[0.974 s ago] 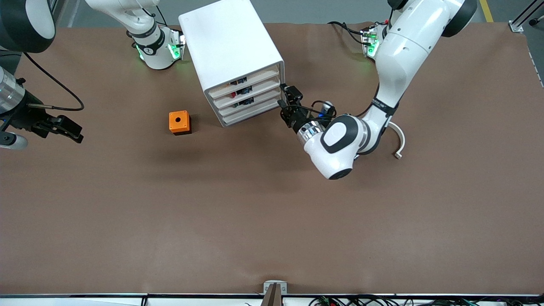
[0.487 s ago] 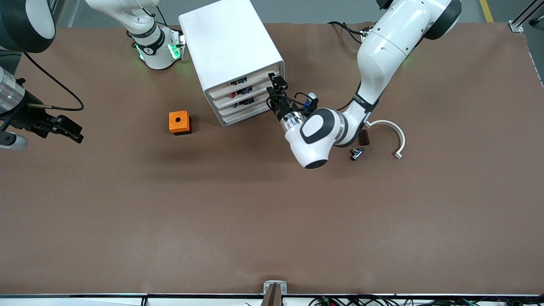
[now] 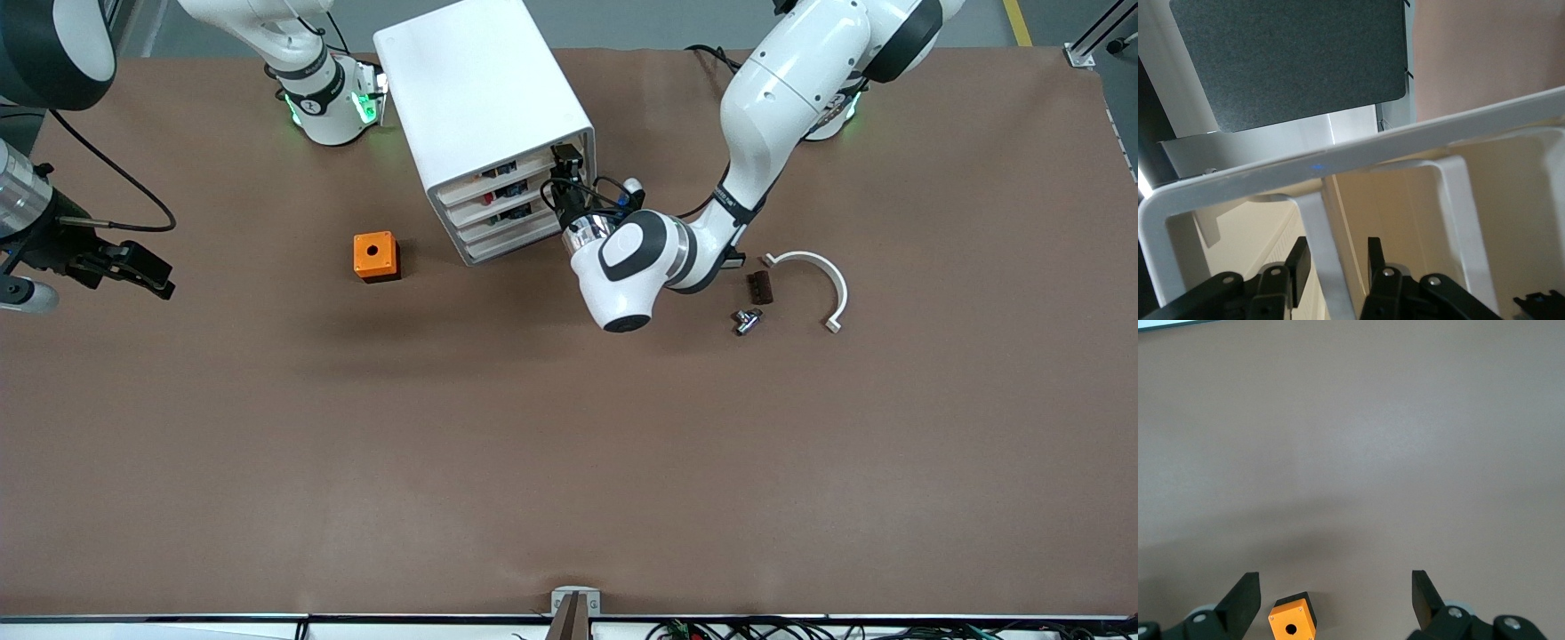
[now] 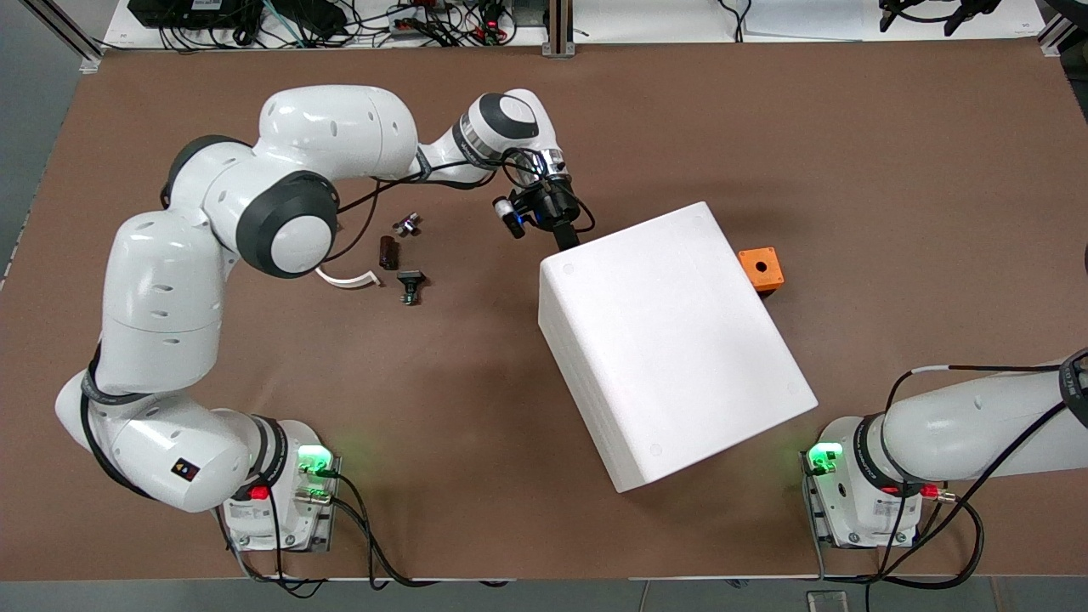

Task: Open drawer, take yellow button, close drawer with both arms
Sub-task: 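Grip the drawer handle with the left gripper and pull it open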

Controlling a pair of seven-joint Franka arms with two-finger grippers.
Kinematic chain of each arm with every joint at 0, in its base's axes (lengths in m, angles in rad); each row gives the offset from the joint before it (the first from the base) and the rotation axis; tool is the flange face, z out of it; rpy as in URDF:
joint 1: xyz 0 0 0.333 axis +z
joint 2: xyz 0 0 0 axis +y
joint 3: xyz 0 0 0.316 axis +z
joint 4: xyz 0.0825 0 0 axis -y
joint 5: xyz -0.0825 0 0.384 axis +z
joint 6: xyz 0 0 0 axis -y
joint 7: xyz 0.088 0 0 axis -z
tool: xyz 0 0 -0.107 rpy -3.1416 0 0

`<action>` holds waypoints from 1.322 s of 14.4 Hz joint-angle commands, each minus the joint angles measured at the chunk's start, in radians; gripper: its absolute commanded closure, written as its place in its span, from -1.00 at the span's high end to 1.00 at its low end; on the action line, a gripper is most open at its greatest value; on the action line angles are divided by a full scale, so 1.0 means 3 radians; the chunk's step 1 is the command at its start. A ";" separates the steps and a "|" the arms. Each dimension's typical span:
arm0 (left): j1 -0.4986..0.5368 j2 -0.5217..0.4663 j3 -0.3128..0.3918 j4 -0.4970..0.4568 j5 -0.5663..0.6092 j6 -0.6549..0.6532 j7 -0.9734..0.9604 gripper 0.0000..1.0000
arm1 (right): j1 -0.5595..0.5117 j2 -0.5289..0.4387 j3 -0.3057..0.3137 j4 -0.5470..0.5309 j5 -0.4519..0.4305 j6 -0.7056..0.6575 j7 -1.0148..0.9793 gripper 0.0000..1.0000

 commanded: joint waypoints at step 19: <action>0.0530 0.0065 0.0052 0.0029 -0.0071 -0.0024 -0.0031 -0.78 | 0.0122 -0.0052 0.0070 -0.0022 0.0049 -0.0170 0.1077 1.00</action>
